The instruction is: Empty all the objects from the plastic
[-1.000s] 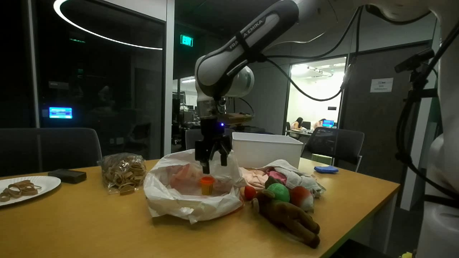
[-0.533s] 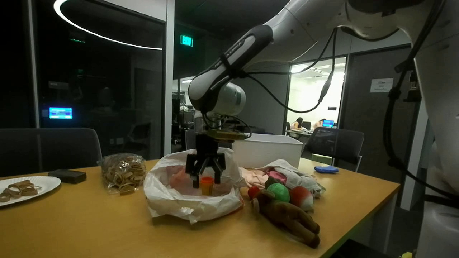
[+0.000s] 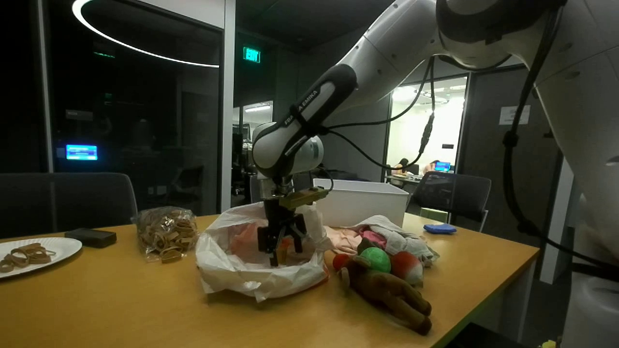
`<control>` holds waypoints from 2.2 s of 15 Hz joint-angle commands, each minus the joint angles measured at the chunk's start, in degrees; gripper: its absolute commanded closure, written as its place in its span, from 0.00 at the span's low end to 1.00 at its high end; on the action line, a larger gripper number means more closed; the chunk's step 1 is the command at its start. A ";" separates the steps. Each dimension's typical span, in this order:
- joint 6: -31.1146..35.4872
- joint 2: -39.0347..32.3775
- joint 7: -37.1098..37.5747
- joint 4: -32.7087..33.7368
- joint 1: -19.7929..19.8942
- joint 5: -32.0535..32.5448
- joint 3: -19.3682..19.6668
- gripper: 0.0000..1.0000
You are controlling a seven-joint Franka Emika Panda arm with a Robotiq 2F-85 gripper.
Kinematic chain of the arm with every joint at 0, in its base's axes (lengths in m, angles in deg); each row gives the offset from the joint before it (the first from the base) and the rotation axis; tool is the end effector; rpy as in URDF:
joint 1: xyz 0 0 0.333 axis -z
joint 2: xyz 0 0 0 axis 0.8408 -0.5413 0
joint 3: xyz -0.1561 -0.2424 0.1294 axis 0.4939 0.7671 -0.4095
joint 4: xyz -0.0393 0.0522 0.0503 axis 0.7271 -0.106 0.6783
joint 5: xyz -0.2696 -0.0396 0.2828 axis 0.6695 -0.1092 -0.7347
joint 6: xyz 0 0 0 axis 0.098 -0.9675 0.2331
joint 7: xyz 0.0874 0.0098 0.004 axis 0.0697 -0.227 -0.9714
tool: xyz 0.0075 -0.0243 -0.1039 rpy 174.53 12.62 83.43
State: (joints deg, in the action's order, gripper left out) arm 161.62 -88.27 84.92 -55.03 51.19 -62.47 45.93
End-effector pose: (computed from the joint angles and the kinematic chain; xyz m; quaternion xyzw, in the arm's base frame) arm 0.5908 0.0779 0.2634 0.9929 0.0538 -0.0872 0.0603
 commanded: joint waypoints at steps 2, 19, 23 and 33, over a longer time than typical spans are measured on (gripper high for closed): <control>3.44 -0.21 2.44 0.84 -1.54 4.73 1.08 0.00; 0.48 5.54 -2.71 -0.41 -0.26 1.19 -1.32 0.76; -12.21 10.95 -4.21 -1.22 -0.70 1.34 -1.23 0.76; -25.21 21.27 1.93 -10.88 0.93 14.74 0.12 0.76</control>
State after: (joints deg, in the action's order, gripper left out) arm 134.97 -70.74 83.48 -60.54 51.39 -54.17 45.79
